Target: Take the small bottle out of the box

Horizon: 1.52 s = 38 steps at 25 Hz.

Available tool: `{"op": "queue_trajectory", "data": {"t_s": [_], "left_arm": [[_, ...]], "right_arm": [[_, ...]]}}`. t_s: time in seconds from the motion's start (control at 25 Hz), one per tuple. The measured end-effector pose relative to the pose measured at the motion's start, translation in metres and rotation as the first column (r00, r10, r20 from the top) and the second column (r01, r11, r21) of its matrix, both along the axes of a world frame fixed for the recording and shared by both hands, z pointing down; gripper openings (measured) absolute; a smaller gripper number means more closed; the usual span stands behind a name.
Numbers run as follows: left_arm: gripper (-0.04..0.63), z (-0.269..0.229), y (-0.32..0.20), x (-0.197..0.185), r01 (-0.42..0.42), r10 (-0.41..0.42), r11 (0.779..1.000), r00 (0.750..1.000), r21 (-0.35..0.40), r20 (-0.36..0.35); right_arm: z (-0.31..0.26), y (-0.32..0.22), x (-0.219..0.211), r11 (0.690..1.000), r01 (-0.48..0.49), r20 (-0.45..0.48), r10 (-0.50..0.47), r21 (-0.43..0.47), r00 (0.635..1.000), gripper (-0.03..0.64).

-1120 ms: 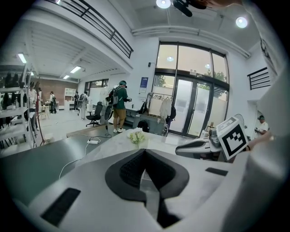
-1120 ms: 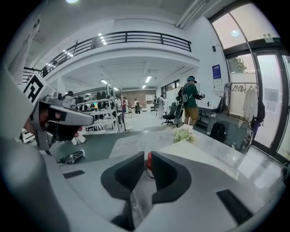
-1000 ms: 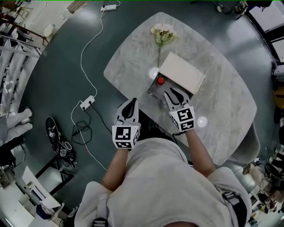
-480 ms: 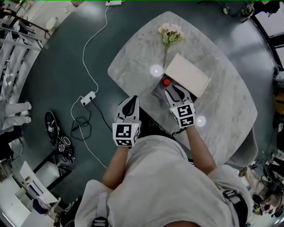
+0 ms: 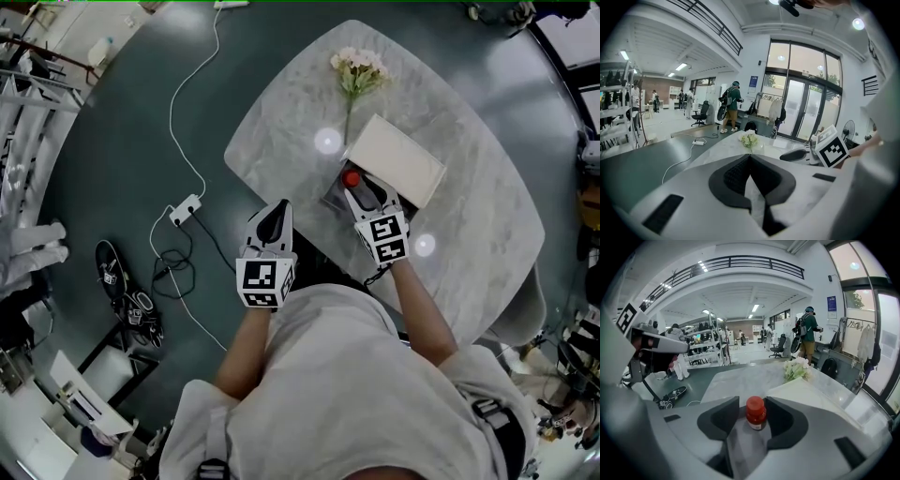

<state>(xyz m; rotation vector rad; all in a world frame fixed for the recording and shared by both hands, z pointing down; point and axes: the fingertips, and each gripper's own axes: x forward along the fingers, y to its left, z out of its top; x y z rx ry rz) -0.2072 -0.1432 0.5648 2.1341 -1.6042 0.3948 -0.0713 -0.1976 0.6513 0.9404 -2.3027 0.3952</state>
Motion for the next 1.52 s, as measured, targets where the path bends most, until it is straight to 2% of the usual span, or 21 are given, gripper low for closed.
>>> {"op": "queue_trajectory", "data": {"t_s": [0.44,0.68,0.88,1.16,1.52], "left_arm": [[0.021,0.012,-0.025,-0.006,-0.062,0.062,0.997,0.998,-0.039,0.001],[0.021,0.016,-0.048,-0.008,-0.143,0.143,0.989,0.99,-0.05,0.004],[0.021,0.015,-0.07,0.005,-0.235,0.235,0.971,0.972,-0.044,0.001],[0.021,0.022,-0.09,0.034,-0.38,0.381,0.924,0.925,-0.05,0.001],[0.021,0.027,-0.101,0.08,-0.568,0.568,0.822,0.823,-0.045,-0.019]], "right_arm": [[0.026,-0.011,-0.009,0.998,-0.043,-0.033,0.041,-0.054,0.999,0.184],[0.03,-0.017,-0.01,0.995,-0.092,-0.061,0.09,-0.036,0.994,0.156],[0.027,-0.016,-0.01,0.992,-0.124,-0.06,0.121,-0.034,0.991,0.155],[0.016,-0.02,-0.002,0.977,-0.215,-0.019,0.215,-0.002,0.976,0.153],[-0.003,-0.011,0.028,0.909,-0.417,0.012,0.417,0.017,0.909,0.153]]}}
